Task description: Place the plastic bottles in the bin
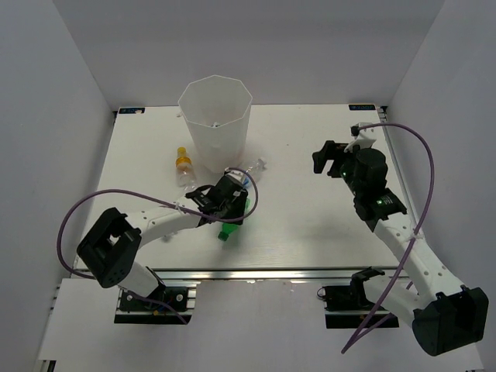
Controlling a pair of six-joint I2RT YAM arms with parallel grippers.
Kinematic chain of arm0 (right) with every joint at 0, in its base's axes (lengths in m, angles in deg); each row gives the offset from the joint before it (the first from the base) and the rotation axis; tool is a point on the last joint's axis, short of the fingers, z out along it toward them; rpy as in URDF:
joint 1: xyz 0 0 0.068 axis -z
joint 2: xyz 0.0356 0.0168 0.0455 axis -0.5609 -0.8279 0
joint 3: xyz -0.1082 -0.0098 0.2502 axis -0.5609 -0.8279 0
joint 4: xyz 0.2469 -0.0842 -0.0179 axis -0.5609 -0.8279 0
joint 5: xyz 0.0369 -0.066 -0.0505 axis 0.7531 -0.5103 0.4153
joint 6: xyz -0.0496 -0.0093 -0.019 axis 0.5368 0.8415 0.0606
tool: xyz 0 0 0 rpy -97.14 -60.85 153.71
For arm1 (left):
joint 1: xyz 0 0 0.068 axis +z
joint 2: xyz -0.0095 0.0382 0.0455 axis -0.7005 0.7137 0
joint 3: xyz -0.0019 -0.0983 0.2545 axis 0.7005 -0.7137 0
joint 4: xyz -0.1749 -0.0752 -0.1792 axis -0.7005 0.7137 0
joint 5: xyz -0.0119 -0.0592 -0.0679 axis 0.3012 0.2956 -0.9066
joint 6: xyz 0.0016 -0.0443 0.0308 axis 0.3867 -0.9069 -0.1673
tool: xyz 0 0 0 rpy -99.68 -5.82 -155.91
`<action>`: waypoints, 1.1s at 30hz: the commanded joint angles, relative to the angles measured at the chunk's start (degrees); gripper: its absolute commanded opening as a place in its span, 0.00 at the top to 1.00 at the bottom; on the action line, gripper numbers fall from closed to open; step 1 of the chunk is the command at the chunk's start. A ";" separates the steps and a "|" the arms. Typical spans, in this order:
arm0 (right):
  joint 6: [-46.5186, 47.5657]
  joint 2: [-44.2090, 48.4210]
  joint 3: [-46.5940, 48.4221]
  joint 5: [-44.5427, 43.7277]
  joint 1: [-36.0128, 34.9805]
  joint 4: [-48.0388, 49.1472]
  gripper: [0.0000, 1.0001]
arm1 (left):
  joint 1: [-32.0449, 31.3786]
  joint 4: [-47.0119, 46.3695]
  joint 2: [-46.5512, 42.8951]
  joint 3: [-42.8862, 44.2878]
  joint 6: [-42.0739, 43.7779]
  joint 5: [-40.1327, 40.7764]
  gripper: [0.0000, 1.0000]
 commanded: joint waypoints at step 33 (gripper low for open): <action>4.80 0.49 -4.40 12.03 0.79 7.16 0.11 | 18.18 1.39 17.21 67.83 13.11 8.15 0.26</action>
